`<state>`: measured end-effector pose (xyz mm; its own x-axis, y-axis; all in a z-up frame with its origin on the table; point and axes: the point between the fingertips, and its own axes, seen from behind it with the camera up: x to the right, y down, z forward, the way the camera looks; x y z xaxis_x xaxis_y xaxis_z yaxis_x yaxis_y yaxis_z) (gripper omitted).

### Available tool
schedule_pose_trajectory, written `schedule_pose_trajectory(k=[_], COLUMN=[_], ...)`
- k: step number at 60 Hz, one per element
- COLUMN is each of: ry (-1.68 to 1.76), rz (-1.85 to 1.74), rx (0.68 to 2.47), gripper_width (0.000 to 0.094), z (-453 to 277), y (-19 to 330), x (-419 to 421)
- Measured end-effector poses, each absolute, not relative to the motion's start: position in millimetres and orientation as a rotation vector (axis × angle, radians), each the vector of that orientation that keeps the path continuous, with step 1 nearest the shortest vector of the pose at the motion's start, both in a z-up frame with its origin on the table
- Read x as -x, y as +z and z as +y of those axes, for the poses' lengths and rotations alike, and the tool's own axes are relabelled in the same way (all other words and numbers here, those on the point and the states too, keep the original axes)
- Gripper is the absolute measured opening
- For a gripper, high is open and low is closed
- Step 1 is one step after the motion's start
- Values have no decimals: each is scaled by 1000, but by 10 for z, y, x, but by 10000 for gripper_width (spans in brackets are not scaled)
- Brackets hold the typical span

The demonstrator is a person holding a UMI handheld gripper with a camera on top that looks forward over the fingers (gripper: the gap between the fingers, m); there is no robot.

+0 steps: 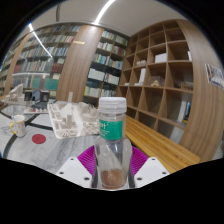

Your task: Pour water

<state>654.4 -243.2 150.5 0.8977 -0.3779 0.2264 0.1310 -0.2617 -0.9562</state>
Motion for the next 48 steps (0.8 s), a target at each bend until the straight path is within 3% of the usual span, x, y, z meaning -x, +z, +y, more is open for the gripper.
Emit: schedule_pose_trajectory(k=[17, 24, 36, 48], ry=[-1152, -1413, -1760, -1868], rz=[-219, -496, -1036, -1457], rx=[1505, 1339, 1015, 723], gripper_width=[414, 413, 413, 413], z=[-1534, -1018, -297, 118], y=[3201, 3528, 3276, 2444], x=[-5787, -5056, -3822, -3053])
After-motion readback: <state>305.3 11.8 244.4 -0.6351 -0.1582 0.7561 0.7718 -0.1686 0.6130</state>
